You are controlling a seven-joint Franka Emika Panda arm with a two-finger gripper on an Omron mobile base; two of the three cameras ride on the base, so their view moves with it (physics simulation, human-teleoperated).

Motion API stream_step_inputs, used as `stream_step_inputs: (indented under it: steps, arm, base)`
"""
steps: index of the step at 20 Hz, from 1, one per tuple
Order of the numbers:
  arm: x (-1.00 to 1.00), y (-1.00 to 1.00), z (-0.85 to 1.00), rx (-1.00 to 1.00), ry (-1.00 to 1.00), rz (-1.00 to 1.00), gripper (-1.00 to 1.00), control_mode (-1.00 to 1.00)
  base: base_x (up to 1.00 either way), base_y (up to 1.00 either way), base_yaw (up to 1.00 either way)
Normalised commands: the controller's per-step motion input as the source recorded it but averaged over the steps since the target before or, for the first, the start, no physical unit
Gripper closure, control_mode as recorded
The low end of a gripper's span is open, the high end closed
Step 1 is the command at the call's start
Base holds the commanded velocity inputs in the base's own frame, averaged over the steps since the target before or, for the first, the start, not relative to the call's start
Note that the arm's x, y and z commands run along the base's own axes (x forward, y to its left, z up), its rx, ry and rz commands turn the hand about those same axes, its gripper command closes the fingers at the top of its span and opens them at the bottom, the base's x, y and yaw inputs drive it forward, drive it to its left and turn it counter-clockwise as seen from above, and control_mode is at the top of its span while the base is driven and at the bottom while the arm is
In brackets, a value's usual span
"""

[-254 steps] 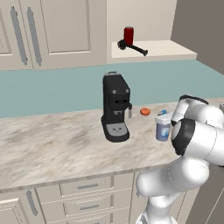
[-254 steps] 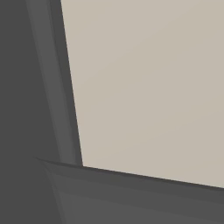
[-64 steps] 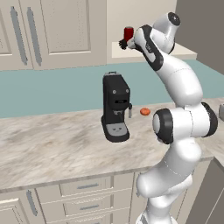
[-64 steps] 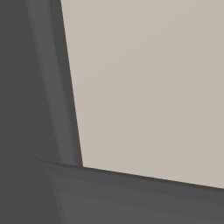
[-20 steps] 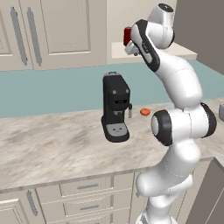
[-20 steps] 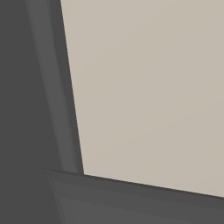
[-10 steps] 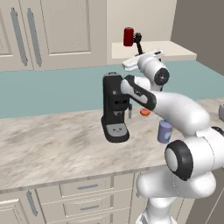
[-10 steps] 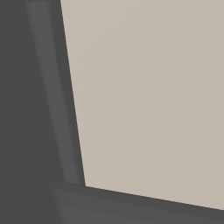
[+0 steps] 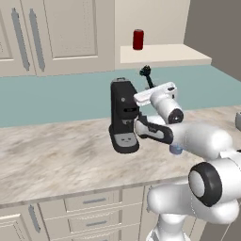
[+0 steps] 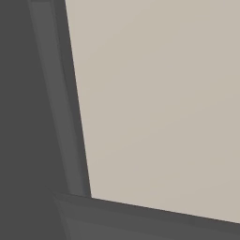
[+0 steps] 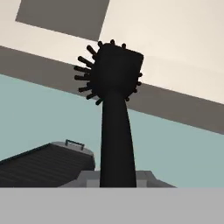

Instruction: Pick the dish brush and soap dispenser from the cabinet and place them on the counter.

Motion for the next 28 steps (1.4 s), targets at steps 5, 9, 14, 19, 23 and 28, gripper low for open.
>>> stream_step_inputs:
  steps: [5,9,14,19,23,28]
  arm:
    - [-0.49,-0.06,-0.05,0.0,0.66,0.12,1.0,-1.0]
    - [-0.53,-0.01,-0.13,0.0,0.67,0.13,1.0,-1.0]
    - [-0.56,0.0,-0.31,-0.01,0.56,0.14,1.0,-1.0]
    - [-0.44,0.01,-0.52,-0.04,0.17,0.13,1.0,-1.0]
    - [-0.16,0.1,-0.5,0.0,0.0,0.07,1.0,-1.0]
    - [-0.18,0.15,-0.52,-0.02,0.0,0.03,1.0,-1.0]
  base:
    - [0.0,0.0,0.0]
    - [0.0,0.0,0.0]
    - [0.0,0.0,0.0]
    - [0.0,0.0,0.0]
    - [0.0,0.0,0.0]
    - [0.0,0.0,0.0]
